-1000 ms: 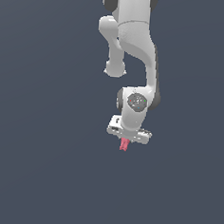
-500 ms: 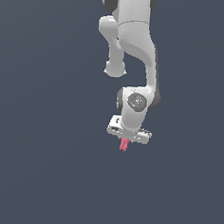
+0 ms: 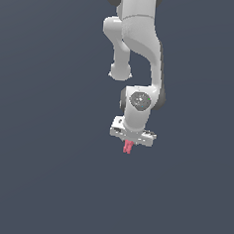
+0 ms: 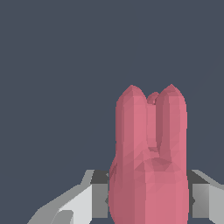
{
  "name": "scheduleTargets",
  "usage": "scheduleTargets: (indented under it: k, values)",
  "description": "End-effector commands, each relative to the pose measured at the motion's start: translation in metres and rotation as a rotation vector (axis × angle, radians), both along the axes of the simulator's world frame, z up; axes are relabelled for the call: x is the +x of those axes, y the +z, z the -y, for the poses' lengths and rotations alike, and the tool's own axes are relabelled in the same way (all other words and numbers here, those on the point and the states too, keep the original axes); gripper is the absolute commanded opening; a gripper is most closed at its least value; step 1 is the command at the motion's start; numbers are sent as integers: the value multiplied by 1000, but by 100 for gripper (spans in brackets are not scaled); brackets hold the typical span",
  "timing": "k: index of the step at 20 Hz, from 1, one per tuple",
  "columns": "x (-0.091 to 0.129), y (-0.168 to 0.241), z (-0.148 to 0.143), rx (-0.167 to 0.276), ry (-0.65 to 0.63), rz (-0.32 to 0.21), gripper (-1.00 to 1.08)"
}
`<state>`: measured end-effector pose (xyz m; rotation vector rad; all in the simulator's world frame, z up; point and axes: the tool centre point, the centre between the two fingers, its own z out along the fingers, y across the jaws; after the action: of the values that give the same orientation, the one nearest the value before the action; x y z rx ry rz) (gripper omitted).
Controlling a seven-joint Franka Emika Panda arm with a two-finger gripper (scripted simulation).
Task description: Pick up the object and move it to a goal position.
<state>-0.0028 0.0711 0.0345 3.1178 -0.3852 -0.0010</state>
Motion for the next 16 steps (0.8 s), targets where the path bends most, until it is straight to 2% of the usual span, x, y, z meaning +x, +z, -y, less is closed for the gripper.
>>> scheduleTargets:
  k: [1,16]
  values:
    - [-7,7,6,0,0,1,-100]
    - [-73,67,62,0,-1,1,-100]
